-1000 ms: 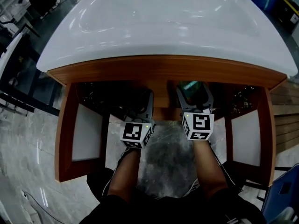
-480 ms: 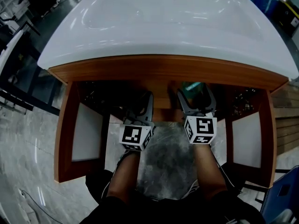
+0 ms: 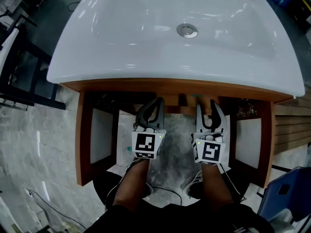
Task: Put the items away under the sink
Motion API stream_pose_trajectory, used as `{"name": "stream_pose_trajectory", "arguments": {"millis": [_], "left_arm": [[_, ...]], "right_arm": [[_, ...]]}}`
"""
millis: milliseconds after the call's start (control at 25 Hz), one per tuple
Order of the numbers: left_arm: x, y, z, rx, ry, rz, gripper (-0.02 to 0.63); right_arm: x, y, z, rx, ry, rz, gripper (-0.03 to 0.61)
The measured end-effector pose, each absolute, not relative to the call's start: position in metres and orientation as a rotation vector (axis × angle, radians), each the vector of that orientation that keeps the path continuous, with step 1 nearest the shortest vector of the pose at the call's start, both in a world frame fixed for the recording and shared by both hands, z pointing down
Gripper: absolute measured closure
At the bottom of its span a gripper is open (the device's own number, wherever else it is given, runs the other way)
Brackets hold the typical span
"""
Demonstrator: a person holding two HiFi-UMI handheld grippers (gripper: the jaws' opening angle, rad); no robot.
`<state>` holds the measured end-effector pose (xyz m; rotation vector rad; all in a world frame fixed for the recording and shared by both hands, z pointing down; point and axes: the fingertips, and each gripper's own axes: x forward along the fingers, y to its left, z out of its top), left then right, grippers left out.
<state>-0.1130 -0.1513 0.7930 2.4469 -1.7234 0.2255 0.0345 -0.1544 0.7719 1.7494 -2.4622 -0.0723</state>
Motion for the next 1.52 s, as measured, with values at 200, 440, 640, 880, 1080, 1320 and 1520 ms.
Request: {"name": "stream_pose_trajectory", "arguments": {"millis": [200, 440, 640, 880, 1080, 1320, 1520], "left_arm": [[-0.102, -0.120, 0.745, 2.499, -1.667, 0.181, 0.595], [-0.094, -0.085, 0.669, 2.465, -1.612, 0.164, 0.595], [-0.086, -0.076, 0.590, 2.439, -1.626, 0.220, 0.595], [-0.073, -0.079, 0.477, 2.406, -1.666, 0.221, 0.595], [-0.050, -0.079, 0.409, 2.429, -1.629, 0.232, 0.595], [-0.018, -0.082, 0.361, 2.480, -1.648, 0.253, 0.595], [-0.004, -0.083, 0.348, 2.482, -1.678, 0.250, 0.595]], "right_arm": [[0.048, -0.123, 0.728, 1.769, -2.375, -0.021, 0.558], [0.047, -0.099, 0.647, 1.710, -2.373, 0.001, 0.560], [0.036, -0.081, 0.570, 1.579, -2.423, -0.034, 0.560], [0.044, -0.078, 0.462, 1.500, -2.479, -0.030, 0.560], [0.075, -0.079, 0.400, 1.511, -2.512, -0.009, 0.560], [0.103, -0.086, 0.360, 1.512, -2.554, -0.018, 0.560], [0.118, -0.087, 0.346, 1.508, -2.582, -0.021, 0.560]]}}
